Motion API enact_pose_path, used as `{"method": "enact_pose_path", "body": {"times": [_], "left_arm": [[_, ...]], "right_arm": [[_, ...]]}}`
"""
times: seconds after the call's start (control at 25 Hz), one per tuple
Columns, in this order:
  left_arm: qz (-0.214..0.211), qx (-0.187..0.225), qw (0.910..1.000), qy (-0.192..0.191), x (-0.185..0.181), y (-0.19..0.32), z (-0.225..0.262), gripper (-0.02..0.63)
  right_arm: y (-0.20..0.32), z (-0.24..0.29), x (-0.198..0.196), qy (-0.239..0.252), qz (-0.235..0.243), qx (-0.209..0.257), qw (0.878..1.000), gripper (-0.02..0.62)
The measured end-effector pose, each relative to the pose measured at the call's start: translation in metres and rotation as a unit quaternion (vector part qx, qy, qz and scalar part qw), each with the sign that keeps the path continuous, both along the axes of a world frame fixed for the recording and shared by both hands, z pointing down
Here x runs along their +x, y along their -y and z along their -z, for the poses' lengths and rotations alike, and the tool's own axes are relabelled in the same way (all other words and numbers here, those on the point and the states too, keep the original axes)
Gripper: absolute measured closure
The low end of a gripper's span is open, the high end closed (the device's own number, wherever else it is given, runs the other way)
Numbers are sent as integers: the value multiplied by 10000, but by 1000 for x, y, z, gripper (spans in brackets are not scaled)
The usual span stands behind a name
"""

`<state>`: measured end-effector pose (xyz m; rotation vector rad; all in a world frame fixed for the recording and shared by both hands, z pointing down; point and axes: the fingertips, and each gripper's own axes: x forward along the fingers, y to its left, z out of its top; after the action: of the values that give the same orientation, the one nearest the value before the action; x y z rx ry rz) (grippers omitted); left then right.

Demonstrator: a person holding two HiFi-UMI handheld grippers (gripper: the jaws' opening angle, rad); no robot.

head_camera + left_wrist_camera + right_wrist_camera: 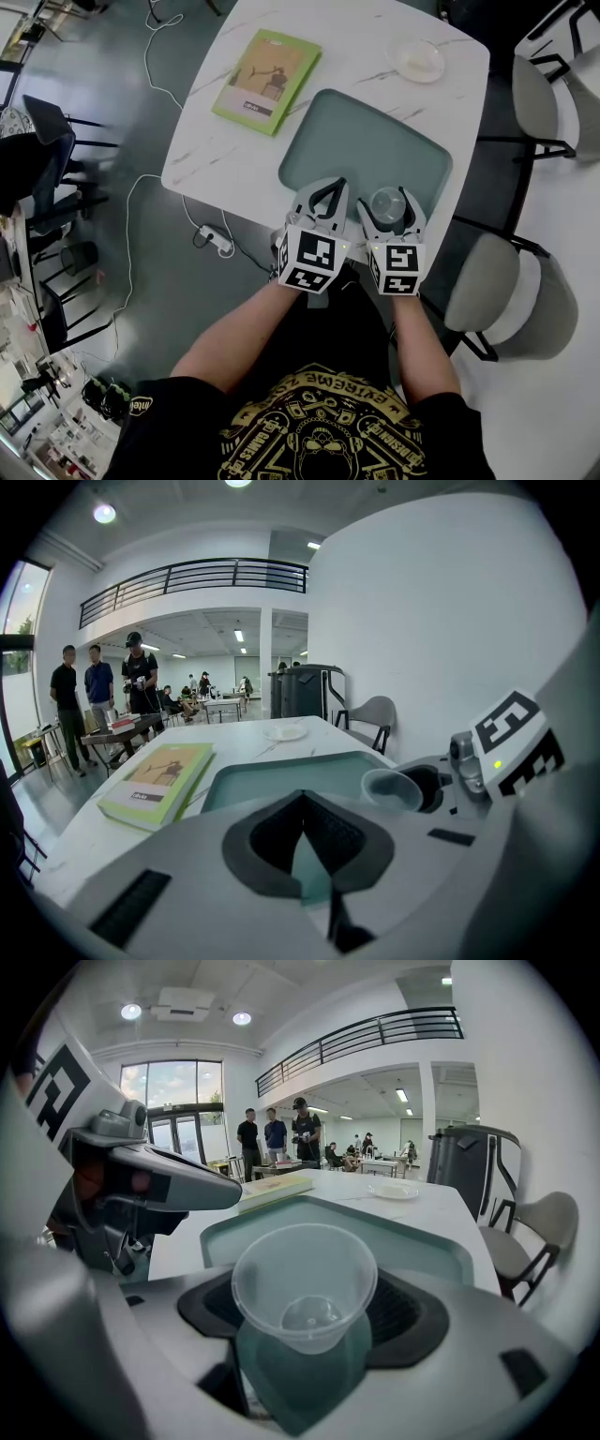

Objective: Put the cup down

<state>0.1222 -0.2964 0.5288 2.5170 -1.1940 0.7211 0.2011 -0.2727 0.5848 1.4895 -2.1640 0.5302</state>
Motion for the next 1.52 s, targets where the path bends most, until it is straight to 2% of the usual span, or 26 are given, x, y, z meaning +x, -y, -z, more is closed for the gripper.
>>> {"method": "enact_pose_path", "body": {"times": [0.16,0.6,0.96,1.12,1.28,1.52], "left_arm": [[21,27,10000,-13,1,-2,3,603],[238,65,9996,-105,-4,-17,13,603],[356,386,9975,-463,-3,-44,62,603],[644,418,9952,-613,-10,-66,79,603],[844,467,9930,-677,-13,-80,90,603],[841,546,9928,-656,-12,-94,98,603]], "right_arm": [[-6,1,-1,42,44,-29,10000,233],[-32,23,6,146,4,152,9998,233],[-58,81,20,403,-98,690,9968,235],[-66,103,28,565,6,840,9949,238],[-71,119,29,663,172,988,9927,262],[-78,142,27,714,282,1218,9896,370]]}}
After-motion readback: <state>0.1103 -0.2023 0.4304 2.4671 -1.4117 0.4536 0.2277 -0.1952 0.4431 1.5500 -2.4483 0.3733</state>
